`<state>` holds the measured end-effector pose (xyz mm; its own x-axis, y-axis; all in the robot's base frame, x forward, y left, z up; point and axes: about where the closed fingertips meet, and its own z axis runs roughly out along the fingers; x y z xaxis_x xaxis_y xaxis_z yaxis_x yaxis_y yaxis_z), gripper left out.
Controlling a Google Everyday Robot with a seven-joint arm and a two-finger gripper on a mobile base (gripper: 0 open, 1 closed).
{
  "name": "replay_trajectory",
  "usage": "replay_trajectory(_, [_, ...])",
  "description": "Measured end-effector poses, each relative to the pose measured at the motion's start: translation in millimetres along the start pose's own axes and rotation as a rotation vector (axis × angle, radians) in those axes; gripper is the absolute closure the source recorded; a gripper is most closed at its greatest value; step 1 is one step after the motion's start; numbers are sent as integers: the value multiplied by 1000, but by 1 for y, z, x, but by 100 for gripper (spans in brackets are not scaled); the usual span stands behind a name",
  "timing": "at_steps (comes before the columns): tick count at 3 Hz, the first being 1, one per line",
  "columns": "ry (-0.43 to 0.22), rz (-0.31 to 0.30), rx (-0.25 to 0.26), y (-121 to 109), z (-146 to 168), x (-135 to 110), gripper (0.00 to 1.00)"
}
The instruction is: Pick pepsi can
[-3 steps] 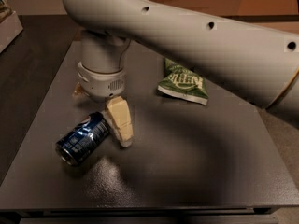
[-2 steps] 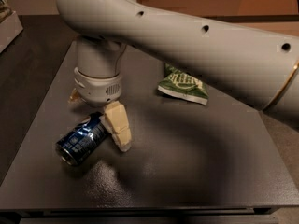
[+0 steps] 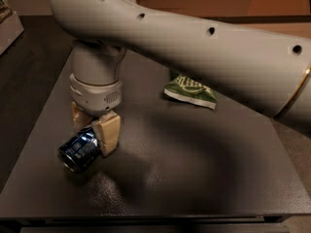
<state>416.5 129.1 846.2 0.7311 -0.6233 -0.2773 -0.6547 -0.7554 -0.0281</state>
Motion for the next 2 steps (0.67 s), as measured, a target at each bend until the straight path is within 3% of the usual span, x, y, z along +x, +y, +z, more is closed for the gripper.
replay_trajectory(2, [-18, 0, 52, -1, -26, -6, 87])
